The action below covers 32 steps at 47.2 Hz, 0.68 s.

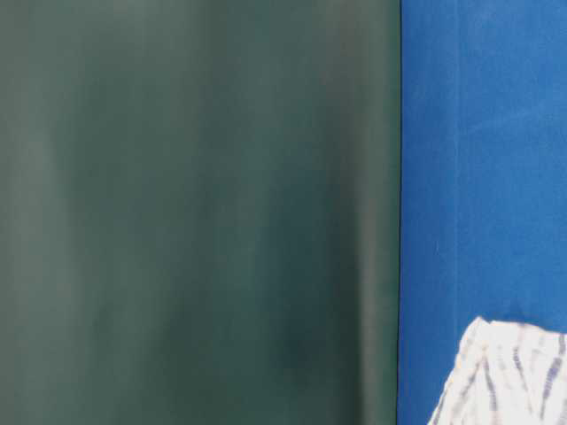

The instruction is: Lift the towel with both arms.

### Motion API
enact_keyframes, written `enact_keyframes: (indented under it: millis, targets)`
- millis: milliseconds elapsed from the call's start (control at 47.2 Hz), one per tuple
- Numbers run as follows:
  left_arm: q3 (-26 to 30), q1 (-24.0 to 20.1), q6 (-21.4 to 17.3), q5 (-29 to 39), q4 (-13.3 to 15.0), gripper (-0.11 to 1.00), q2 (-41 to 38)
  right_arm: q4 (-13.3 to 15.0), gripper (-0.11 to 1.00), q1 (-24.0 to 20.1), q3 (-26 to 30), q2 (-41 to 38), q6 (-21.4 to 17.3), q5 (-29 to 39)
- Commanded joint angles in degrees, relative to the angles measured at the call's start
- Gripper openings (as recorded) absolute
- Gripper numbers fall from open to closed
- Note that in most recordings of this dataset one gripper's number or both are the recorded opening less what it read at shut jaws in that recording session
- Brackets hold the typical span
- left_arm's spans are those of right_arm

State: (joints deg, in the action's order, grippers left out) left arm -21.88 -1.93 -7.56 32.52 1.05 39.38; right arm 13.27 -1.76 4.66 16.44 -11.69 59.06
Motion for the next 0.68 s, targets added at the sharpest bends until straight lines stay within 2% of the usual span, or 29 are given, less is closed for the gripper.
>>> enact_keyframes:
  millis: [0,106,275,445,656]
  targets:
    - [0.09,-0.09,0.09,-0.70,0.09,0.92,-0.35,0.18,0.64,0.00,-0.26,0.70,-0.26,-0.62]
    - [-1.93,-0.09,0.18,-1.32,0.18,0.92,-0.44,0.18,0.64,-0.09,-2.29,0.70,-0.44,-1.49]
    - [-8.44,-0.09,0.79,-5.80,0.53,0.92,-0.53,0.18,0.64,0.00,-7.47,0.70,-0.53,-5.45]
    - [-15.21,0.00,2.64,-12.92,0.53,0.92,-0.62,0.18,0.64,0.00,-14.06,0.70,-1.23,-12.30]
    - [-21.88,0.00,2.90,-19.86,0.53,0.92,-1.93,0.26,0.64,0.09,-22.24,0.70,-2.72,-21.36]
